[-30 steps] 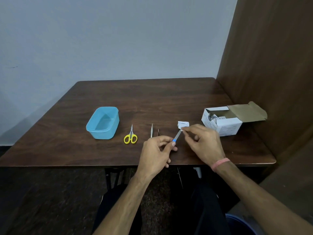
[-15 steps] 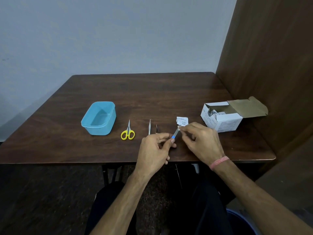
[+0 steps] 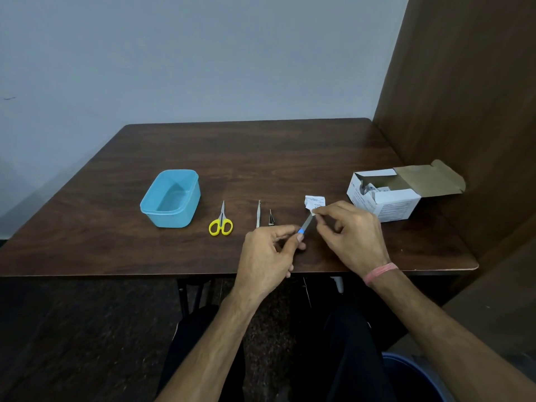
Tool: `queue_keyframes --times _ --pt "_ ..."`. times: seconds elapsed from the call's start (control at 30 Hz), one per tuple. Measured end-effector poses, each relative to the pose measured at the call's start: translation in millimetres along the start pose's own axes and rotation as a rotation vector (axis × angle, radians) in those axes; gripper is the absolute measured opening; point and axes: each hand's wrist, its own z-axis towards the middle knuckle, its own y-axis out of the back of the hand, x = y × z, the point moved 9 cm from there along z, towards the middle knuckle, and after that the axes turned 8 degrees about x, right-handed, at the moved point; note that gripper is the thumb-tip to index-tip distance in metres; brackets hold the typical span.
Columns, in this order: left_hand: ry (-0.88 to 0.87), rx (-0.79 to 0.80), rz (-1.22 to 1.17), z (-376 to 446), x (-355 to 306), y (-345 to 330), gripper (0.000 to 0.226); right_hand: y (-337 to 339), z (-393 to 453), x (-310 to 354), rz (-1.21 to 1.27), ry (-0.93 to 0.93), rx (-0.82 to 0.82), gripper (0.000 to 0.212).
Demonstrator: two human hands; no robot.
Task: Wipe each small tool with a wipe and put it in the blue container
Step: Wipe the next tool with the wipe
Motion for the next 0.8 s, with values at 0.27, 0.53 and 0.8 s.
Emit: queue_keyframes --times 0.27,0.53,0.8 --pt "-0.007 0.018 0.016 -1.6 -3.0 -0.2 0.019 -6.8 -9.5 19.3 0.024 0.191 0.063 0.014" --pt "-0.007 0.0 0.005 -3.1 -5.3 0.2 0.016 -6.9 -5.0 11.4 -0.072 0.114 0.04 0.016" --pt "0.006 -0.002 0.0 -3.8 -6.1 0.8 0.013 -7.6 -3.0 10.1 -0.077 0.072 0.053 0.017"
